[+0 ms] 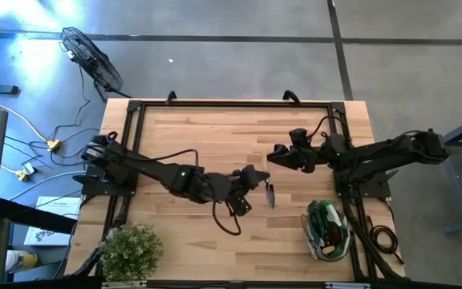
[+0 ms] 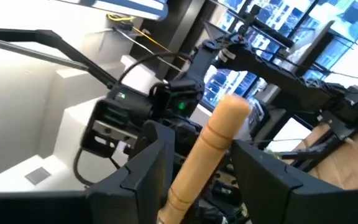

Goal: Pick & Place Garden tools in Gardening bag
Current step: Put the brown trowel into the green gardening bag

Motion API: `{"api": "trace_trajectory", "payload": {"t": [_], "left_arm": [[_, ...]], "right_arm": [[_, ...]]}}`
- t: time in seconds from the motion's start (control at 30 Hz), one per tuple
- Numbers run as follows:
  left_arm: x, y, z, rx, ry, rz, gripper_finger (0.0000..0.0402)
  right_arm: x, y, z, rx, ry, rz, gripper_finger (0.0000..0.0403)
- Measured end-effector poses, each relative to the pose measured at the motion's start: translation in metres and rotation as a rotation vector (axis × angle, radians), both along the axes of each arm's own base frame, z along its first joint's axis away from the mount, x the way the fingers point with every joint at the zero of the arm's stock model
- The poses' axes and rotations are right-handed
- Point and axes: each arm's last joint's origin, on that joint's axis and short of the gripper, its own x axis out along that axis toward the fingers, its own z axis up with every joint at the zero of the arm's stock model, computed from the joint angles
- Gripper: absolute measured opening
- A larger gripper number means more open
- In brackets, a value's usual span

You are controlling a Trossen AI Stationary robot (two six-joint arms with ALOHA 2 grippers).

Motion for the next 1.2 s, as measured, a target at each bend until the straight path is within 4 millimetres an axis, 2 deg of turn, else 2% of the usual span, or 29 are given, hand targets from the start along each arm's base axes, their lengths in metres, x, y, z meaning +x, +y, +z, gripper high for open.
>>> {"api": "trace_trajectory", "payload": {"t": [0.27, 0.67, 0.8, 0.97, 1.03, 1.2], "left_arm": [[0.01, 0.007, -0.01, -0.007, 0.016, 0.004, 0.0051], [0.018, 0.023, -0.014, -0.06, 0.015, 0.013, 0.0051], [0.018, 0.025, -0.015, -0.071, 0.017, 0.011, 0.0051], [0.018, 0.025, -0.017, -0.055, 0.038, 0.001, 0.0051], [0.018, 0.025, -0.017, -0.091, 0.024, 0.008, 0.0026], [0.019, 0.026, -0.017, -0.146, 0.0, 0.031, 0.0005]], "right_arm": [[0.008, 0.002, -0.003, -0.01, 0.051, 0.001, 0.0174], [0.011, 0.002, -0.007, -0.122, 0.043, -0.001, 0.0172], [0.011, 0.002, -0.007, -0.156, 0.039, -0.006, 0.0144], [0.011, -0.001, -0.008, -0.17, 0.041, 0.004, 0.0079], [0.01, -0.002, -0.007, -0.229, 0.024, -0.003, 0.0057], [0.01, -0.001, -0.007, -0.284, 0.008, -0.005, 0.0054]]}}
